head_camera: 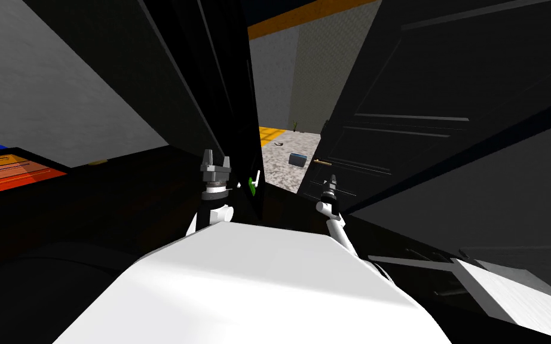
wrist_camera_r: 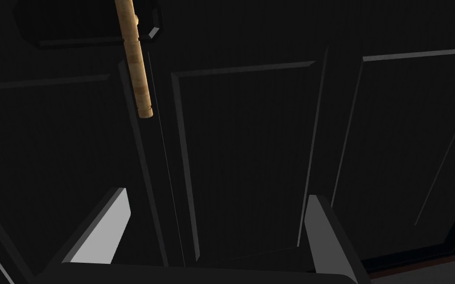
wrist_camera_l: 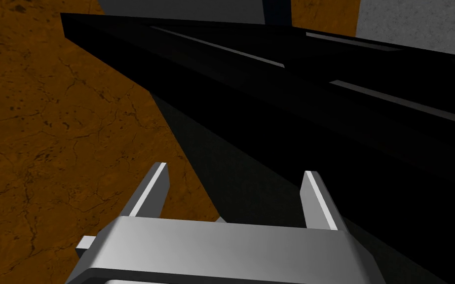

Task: Pull the door open

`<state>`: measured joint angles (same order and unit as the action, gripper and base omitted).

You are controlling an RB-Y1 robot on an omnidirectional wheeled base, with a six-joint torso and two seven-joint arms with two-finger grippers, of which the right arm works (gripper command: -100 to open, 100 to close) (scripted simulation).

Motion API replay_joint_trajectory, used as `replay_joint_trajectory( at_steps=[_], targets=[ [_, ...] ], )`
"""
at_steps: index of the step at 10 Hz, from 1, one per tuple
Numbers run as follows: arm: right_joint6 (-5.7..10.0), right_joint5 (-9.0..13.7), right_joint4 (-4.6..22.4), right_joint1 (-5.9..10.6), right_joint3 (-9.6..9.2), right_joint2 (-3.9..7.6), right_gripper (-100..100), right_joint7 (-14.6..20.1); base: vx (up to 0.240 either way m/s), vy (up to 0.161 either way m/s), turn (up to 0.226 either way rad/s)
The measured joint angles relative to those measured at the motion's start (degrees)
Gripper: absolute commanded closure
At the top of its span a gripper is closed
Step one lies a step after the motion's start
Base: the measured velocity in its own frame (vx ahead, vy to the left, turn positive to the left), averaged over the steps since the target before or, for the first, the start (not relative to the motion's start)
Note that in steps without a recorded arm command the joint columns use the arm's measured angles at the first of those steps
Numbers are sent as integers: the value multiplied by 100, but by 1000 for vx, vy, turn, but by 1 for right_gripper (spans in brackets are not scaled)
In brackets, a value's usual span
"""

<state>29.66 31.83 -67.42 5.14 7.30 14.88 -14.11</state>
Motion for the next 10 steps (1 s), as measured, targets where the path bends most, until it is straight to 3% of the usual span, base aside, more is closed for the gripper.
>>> replay_joint_trajectory(
  at_steps=[3, 10],
  targets=[
    [7, 151, 316, 134, 10, 80, -100, -77, 39, -37, 93],
    [29, 706, 1475, 761, 60, 325, -100, -406, 52, -62, 136]
  ],
)
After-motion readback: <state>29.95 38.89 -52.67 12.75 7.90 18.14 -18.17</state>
